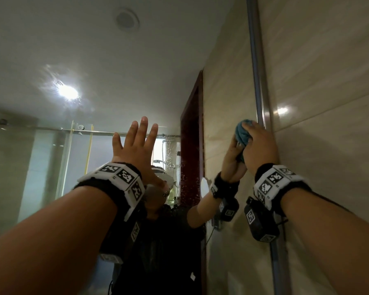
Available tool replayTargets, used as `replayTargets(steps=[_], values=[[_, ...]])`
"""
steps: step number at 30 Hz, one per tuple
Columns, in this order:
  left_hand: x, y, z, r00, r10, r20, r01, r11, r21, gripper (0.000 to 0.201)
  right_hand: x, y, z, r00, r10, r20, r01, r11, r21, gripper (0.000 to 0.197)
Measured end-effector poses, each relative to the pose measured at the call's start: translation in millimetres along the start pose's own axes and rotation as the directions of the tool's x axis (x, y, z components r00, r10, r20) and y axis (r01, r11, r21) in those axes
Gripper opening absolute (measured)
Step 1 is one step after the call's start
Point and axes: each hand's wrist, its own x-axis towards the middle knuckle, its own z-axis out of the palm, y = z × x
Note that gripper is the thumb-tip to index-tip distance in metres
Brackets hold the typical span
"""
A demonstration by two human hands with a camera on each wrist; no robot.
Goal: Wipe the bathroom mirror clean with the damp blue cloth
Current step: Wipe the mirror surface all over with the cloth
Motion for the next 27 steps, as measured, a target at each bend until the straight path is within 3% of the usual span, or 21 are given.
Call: replayTargets(steps=[9,13,19,24,27], values=[[3,2,5,0.999,-0.026,-0.027,0.027,0.999,0.041,0.144,-74,17,10,0.996,0.088,0.028,-0.087,0.995,-0.043,0.063],[4,1,5,0.999,-0.026,-0.022,0.027,0.999,0.039,0.144,-106,19,10,0.984,0.168,0.06,-0.166,0.985,-0.036,0.057],[-2,2,-2,0.999,0.004,0.037,-0.003,1.0,-0.015,0.15,-144,-3,13,0.977,0.183,0.106,-0.186,0.982,0.018,0.049],[-4,1,-6,0.998,0.021,0.059,-0.019,0.999,-0.039,0.151,-79,-52,22,0.971,-0.14,0.195,0.128,0.989,0.074,0.048],[-3,1,-4,0.999,0.02,0.043,-0.019,0.999,-0.03,0.152,-36,-86,33,0.994,-0.06,0.09,0.055,0.997,0.052,0.052]])
